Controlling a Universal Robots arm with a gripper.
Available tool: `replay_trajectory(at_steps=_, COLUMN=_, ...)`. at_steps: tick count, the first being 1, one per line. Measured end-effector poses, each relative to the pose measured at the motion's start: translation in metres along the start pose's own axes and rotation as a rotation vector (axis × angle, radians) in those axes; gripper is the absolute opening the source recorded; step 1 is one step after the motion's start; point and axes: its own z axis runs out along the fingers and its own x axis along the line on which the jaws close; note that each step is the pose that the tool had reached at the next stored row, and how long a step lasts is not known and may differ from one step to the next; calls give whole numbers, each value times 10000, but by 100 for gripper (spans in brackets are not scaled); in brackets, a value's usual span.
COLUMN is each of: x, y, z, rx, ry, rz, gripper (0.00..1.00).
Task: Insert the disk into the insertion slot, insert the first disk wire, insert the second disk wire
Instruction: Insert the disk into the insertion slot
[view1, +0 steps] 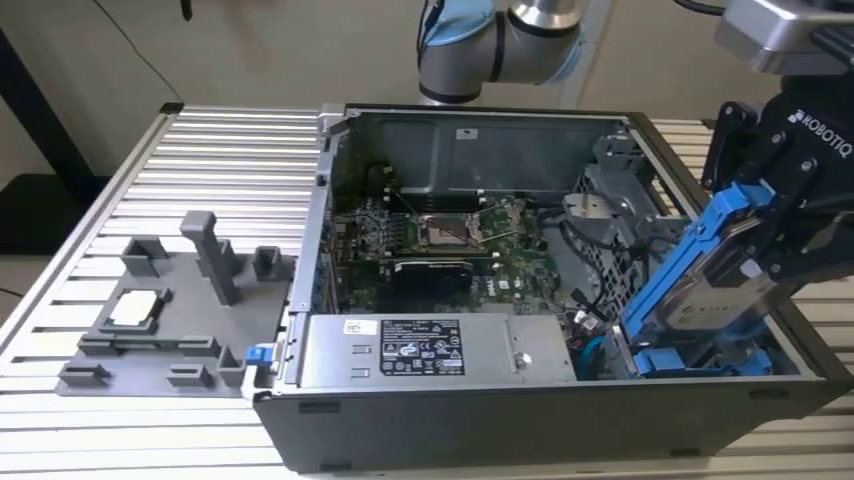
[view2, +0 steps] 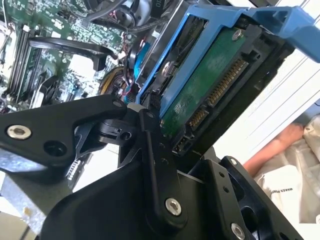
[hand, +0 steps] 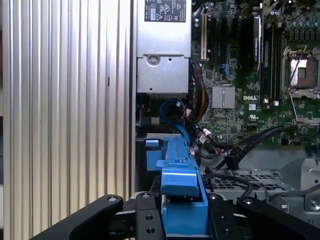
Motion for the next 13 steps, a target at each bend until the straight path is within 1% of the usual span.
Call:
replay_trajectory(at_steps=8, x=0, y=-53, z=75, rx=0, ry=-4, rz=0, gripper=33)
replay_trajectory(at_steps=13, x=1, y=-65, z=138, rx=0, ry=-43, rz=-1, gripper=33)
